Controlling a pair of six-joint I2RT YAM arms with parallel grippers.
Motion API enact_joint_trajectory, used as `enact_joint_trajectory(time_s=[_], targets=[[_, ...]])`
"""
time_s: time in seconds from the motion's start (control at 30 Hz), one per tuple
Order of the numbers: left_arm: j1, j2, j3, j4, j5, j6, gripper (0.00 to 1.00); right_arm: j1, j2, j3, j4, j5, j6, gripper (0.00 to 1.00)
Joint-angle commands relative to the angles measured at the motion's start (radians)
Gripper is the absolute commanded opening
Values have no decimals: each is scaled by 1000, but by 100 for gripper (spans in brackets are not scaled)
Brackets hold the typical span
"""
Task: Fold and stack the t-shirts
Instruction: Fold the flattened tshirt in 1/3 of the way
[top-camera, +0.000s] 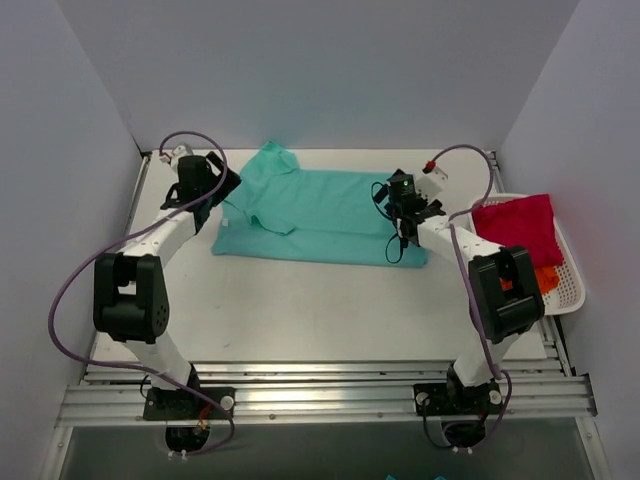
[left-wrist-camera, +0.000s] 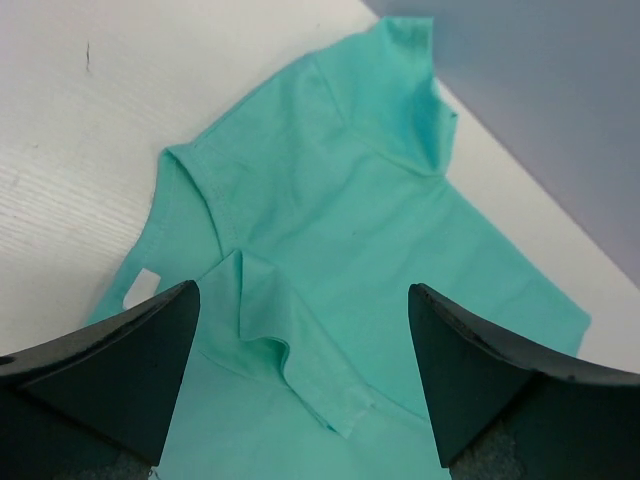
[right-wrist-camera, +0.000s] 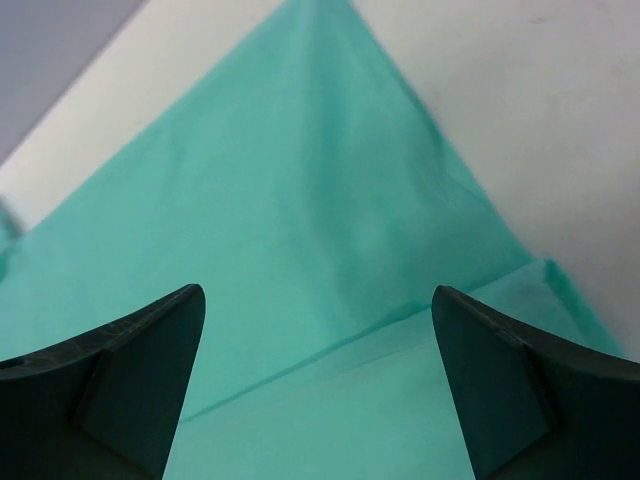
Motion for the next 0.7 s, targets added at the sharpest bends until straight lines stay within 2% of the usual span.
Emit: enact_joint_trajectory(time_s=[0.0, 0.03, 0.07, 0.13, 0.17, 0.27, 0.4, 0.5, 0.67], targets=[[6, -125, -44, 64, -54, 4, 94, 114, -51, 51, 89, -70, -49, 89], [6, -142, -77, 76, -67, 4, 94, 147, -39, 77, 108, -88, -55, 83], [6, -157, -93, 84, -70, 3, 94, 211, 2, 99, 116, -111, -59, 66], [6, -193, -120, 102, -76, 6, 94, 268, 57, 186, 110, -125, -64, 39], [6, -200, -139, 104, -77, 9, 96, 292, 123, 221, 100, -131, -64, 19], [8, -220, -165, 99, -84, 19, 100, 365, 249, 348, 36, -162, -58, 0], [20, -246, -211, 121, -73, 26, 100, 449, 343, 419, 4, -176, -43, 0], [28, -254, -235, 136, -68, 26, 95, 477, 392, 453, -15, -176, -30, 0], [36, -250, -252, 162, -51, 18, 94, 506, 443, 481, -30, -171, -24, 0]])
